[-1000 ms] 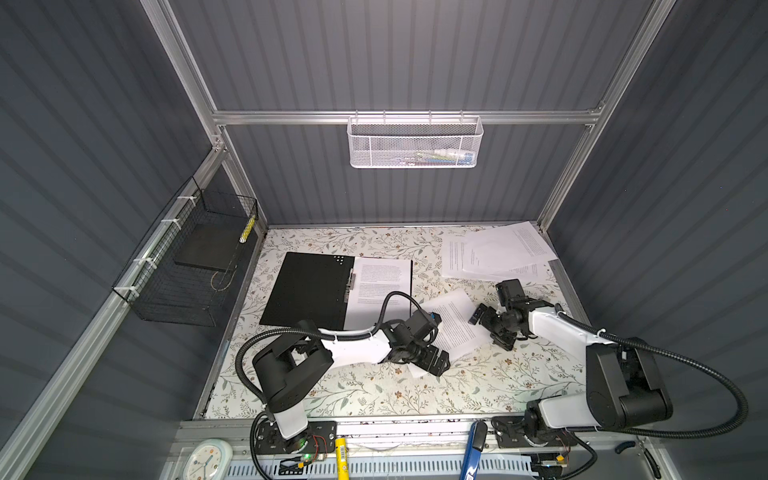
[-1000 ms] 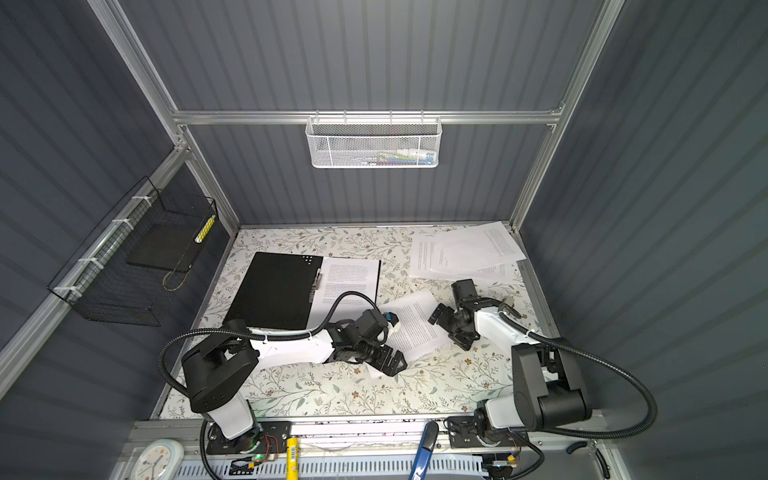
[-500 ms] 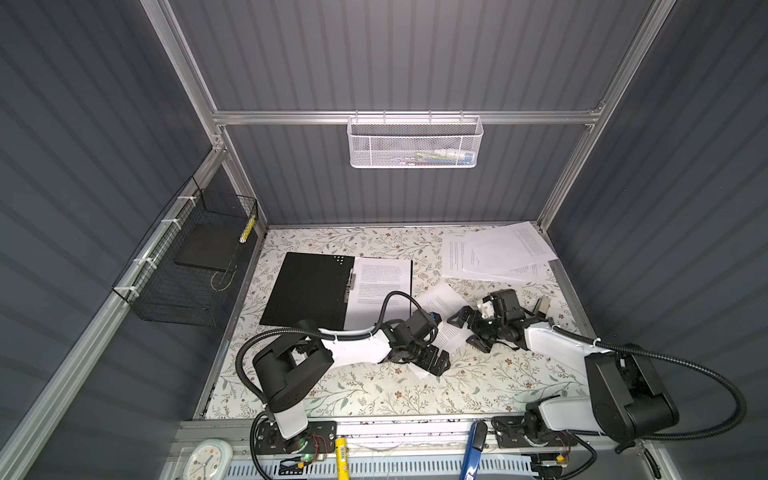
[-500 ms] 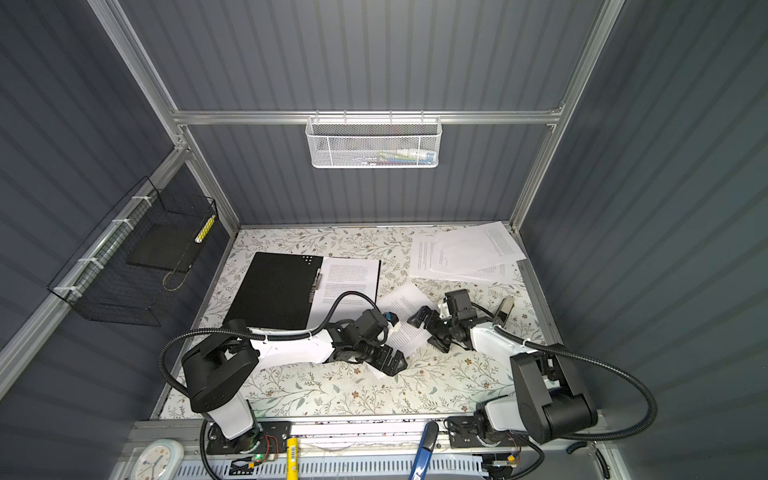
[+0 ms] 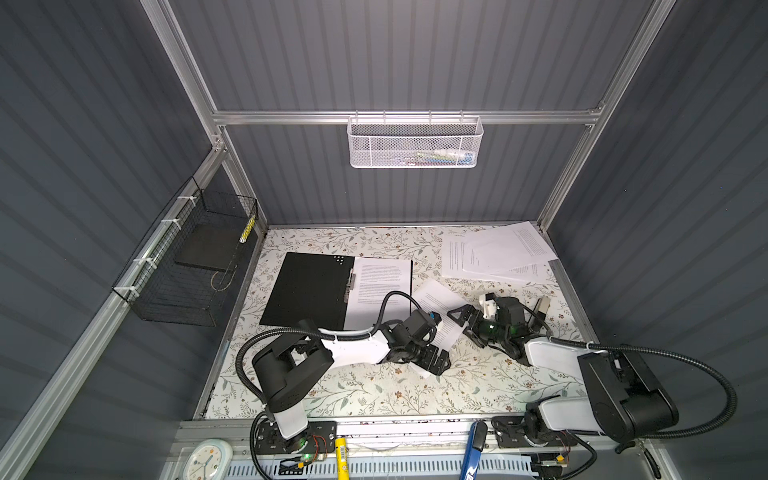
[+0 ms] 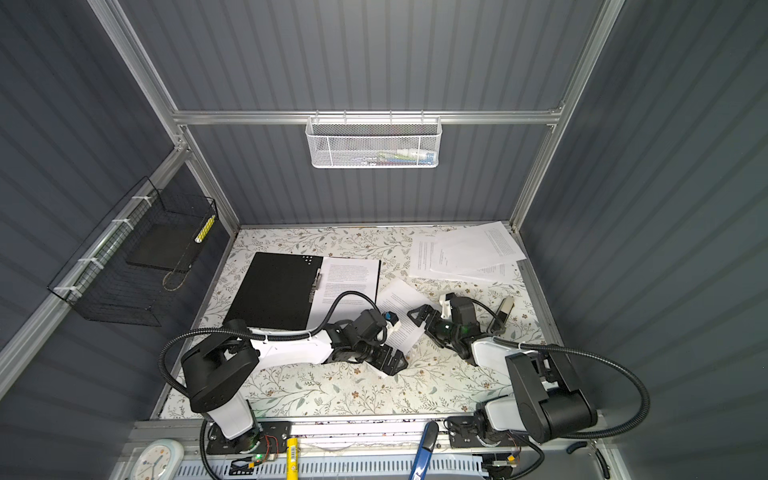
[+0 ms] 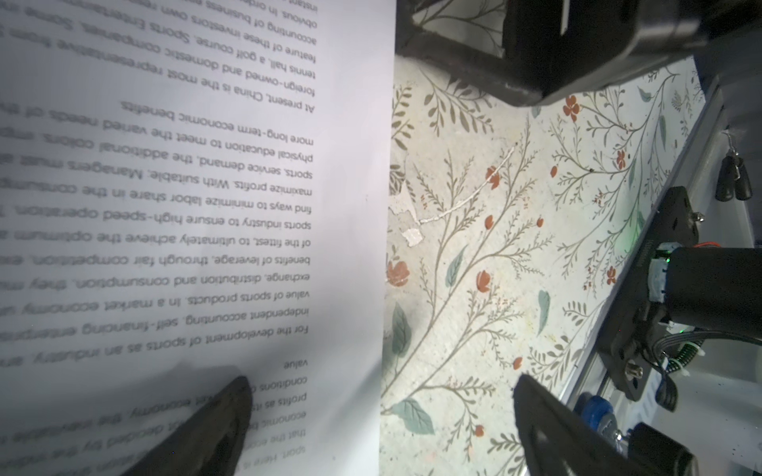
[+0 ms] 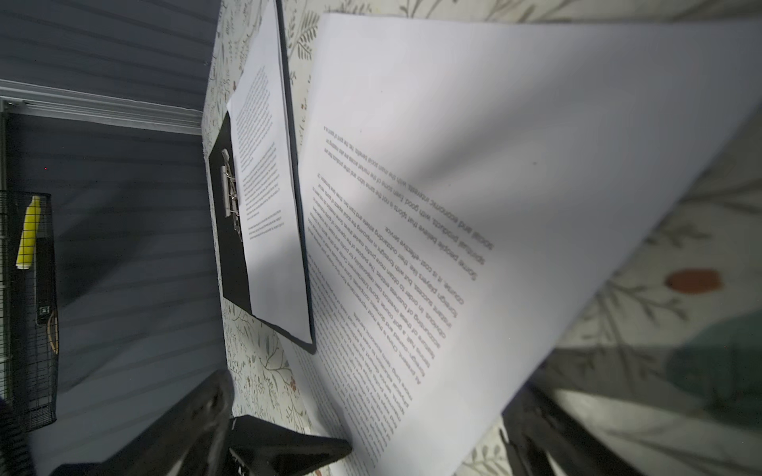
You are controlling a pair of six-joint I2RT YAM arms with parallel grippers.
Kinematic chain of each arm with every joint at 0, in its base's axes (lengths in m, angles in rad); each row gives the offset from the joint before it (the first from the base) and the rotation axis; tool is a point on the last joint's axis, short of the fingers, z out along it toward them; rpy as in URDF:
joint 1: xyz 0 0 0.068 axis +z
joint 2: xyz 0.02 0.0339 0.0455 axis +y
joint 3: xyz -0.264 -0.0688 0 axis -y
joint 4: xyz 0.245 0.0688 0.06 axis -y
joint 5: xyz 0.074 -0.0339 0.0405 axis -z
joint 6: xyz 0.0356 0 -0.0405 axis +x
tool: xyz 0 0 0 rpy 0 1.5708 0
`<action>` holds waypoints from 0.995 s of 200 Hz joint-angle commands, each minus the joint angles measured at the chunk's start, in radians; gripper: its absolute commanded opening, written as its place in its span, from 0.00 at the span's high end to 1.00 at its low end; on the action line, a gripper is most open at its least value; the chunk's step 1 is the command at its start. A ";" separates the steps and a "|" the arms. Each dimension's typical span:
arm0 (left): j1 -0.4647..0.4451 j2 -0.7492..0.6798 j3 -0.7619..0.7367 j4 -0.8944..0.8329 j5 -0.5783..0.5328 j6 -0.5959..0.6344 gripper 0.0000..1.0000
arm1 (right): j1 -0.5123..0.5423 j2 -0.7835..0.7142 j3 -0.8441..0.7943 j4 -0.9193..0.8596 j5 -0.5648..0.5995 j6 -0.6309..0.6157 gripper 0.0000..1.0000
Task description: Put the files into the folder
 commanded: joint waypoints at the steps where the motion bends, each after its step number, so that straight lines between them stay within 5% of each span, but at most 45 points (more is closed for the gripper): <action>1: -0.005 0.062 -0.071 -0.117 0.008 -0.013 0.00 | -0.011 0.043 -0.016 0.217 -0.022 0.008 0.01; 60: -0.006 0.061 -0.083 -0.103 0.008 -0.022 0.00 | -0.011 0.196 -0.012 0.441 -0.064 0.053 0.18; 134: -0.007 0.018 -0.084 -0.110 0.000 -0.025 0.00 | -0.028 0.203 0.019 0.347 0.051 0.023 0.51; 166: -0.006 -0.025 -0.061 -0.108 0.014 -0.030 0.00 | -0.037 0.157 0.032 0.277 0.087 -0.014 0.73; 182: -0.006 -0.051 -0.036 -0.120 0.020 -0.020 0.00 | -0.048 0.134 0.021 0.257 0.097 -0.001 1.00; 199: -0.006 -0.094 0.003 -0.151 0.008 0.000 0.00 | -0.068 0.059 -0.021 0.235 0.131 0.010 1.00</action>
